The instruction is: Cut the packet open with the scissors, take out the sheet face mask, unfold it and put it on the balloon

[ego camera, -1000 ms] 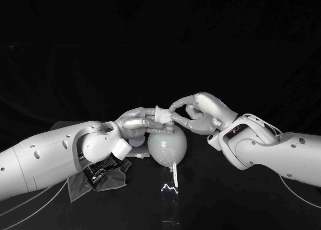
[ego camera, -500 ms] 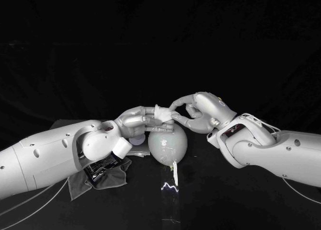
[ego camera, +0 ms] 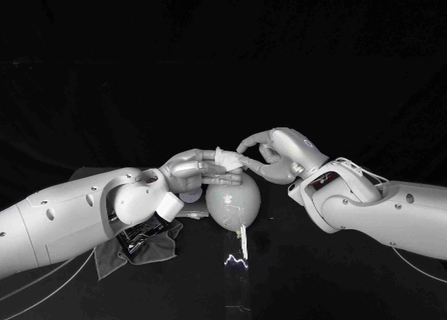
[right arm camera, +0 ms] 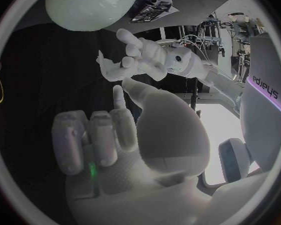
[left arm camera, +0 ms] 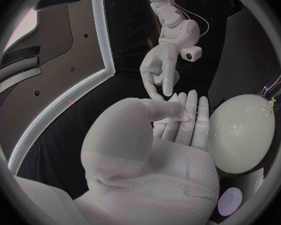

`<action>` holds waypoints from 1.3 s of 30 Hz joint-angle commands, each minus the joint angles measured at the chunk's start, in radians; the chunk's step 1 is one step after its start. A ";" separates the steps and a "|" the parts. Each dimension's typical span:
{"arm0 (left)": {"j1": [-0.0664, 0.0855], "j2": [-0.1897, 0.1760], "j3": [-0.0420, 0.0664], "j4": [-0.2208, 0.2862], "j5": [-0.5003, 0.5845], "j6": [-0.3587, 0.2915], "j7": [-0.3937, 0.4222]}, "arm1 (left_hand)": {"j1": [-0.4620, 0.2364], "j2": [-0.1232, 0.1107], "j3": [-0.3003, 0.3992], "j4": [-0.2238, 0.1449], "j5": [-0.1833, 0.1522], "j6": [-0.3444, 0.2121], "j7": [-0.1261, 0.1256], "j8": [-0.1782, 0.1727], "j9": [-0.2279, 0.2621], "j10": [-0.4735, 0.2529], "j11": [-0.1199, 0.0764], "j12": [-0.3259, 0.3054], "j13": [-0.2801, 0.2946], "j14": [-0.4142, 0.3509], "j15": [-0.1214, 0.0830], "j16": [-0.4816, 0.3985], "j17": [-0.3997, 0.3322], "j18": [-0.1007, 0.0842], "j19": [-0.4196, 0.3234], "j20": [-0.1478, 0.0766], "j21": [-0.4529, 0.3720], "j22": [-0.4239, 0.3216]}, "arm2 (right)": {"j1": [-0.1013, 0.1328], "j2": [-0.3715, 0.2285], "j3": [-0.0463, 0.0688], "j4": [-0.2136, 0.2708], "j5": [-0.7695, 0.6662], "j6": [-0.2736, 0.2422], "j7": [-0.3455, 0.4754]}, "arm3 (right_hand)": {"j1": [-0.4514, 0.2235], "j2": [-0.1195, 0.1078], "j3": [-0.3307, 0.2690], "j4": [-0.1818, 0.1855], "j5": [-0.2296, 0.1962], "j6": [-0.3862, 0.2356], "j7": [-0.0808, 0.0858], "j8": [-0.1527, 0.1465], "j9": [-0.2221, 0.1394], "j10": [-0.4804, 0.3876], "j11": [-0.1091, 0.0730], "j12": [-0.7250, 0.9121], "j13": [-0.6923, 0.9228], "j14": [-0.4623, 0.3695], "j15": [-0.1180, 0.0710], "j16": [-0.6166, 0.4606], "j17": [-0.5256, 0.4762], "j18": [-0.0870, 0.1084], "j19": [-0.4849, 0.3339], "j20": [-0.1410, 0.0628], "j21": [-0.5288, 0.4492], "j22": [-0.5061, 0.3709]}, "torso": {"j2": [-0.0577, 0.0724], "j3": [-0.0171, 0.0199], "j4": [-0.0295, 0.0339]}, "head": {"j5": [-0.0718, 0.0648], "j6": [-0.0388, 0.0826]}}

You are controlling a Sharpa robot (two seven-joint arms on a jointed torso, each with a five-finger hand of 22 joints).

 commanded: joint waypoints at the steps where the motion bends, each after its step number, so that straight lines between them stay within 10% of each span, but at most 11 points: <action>1: 0.001 0.003 0.001 0.003 -0.002 0.006 0.005 | -0.002 0.010 0.002 0.006 -0.002 0.012 0.119 0.001 0.001 0.011 0.001 0.002 0.001 -0.004 -0.002 0.001 -0.001 -0.006 -0.006 -0.002 0.004 0.001 | 0.000 0.005 0.000 -0.003 -0.017 0.018 -0.021 | -0.001 -0.006 -0.002 0.002 -0.008 0.000 0.006 -0.006 -0.002 0.051 0.000 -0.001 0.199 0.106 0.000 0.004 0.263 -0.006 0.107 0.000 0.006 0.263 | -0.001 -0.0002 -0.0002 | -0.001 0.000; 17: 0.000 0.003 0.001 0.007 -0.017 -0.003 0.009 | 0.001 0.015 0.004 0.008 -0.002 0.030 0.118 0.005 0.004 0.016 0.000 0.002 0.001 -0.003 -0.003 0.001 -0.001 -0.005 -0.007 -0.002 0.005 0.001 | 0.000 0.012 0.000 -0.002 -0.021 0.062 -0.029 | -0.006 -0.010 -0.008 0.007 -0.010 0.018 0.001 0.000 -0.001 0.051 -0.003 0.000 0.200 0.106 -0.002 0.004 0.263 -0.006 0.107 0.000 0.006 0.263 | 0.000 -0.0002 0.0000 | -0.004 0.000; 32: -0.001 0.004 0.001 0.008 -0.028 -0.007 0.018 | 0.012 0.019 0.003 0.003 -0.002 0.226 0.102 0.058 0.038 0.017 -0.008 -0.001 0.000 -0.007 -0.005 0.000 -0.003 -0.005 -0.012 -0.002 0.010 0.001 | -0.001 0.012 0.000 0.003 -0.048 0.080 -0.033 | -0.013 -0.017 -0.016 0.012 -0.010 0.026 -0.002 0.001 -0.002 0.049 -0.006 -0.005 0.198 0.106 -0.004 0.004 0.263 -0.006 0.105 -0.002 0.004 0.262 | 0.000 -0.0003 0.0004 | -0.005 -0.001; 39: -0.001 0.005 0.001 0.010 -0.029 0.003 0.017 | 0.012 0.018 0.001 0.002 -0.002 0.236 0.100 0.062 0.040 0.019 -0.010 -0.001 0.000 -0.006 -0.006 0.001 -0.002 -0.005 -0.012 -0.002 0.011 0.001 | -0.001 0.015 -0.001 -0.001 -0.077 0.074 -0.035 | 0.004 -0.007 -0.009 0.007 -0.010 0.048 -0.012 0.011 0.001 0.049 -0.014 -0.004 0.198 0.106 -0.010 0.004 0.263 -0.006 0.107 -0.005 0.006 0.263 | 0.000 -0.0001 0.0005 | -0.006 -0.002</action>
